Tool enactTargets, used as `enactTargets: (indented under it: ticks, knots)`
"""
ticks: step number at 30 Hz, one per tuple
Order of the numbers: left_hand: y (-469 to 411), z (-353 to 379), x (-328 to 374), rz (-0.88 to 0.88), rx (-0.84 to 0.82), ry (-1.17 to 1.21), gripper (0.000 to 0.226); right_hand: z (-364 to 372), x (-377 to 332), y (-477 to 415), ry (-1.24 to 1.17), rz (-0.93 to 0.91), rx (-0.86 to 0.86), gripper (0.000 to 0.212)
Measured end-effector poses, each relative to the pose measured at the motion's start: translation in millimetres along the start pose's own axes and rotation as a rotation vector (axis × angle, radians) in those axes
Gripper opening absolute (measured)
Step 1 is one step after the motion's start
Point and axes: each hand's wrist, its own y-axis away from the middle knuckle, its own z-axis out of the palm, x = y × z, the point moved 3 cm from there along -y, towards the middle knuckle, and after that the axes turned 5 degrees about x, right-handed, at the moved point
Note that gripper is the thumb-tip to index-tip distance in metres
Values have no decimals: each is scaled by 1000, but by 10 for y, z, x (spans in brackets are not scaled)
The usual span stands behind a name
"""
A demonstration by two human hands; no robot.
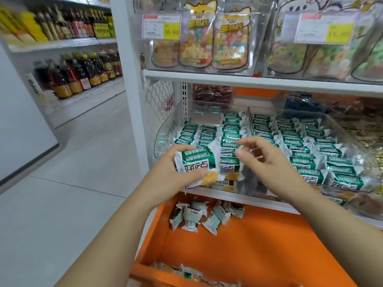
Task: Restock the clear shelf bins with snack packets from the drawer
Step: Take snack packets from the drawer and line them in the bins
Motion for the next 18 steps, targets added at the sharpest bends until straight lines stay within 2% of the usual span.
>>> enactTargets:
  ticks: [3, 6, 9, 18]
  knots:
    - [-283, -58, 91, 62, 92, -85, 47, -155, 244, -337, 380, -49, 23, 30]
    - [-603, -70, 88, 79, 162, -185, 51, -167, 435, -545, 599, -52, -47, 41]
    - [-1033, 9, 29, 73, 205, -323, 57, -177, 563, -699, 603, -38, -89, 46]
    - [-2076, 308, -91, 106, 237, -468, 62, -134, 758, -716, 542, -82, -37, 49]
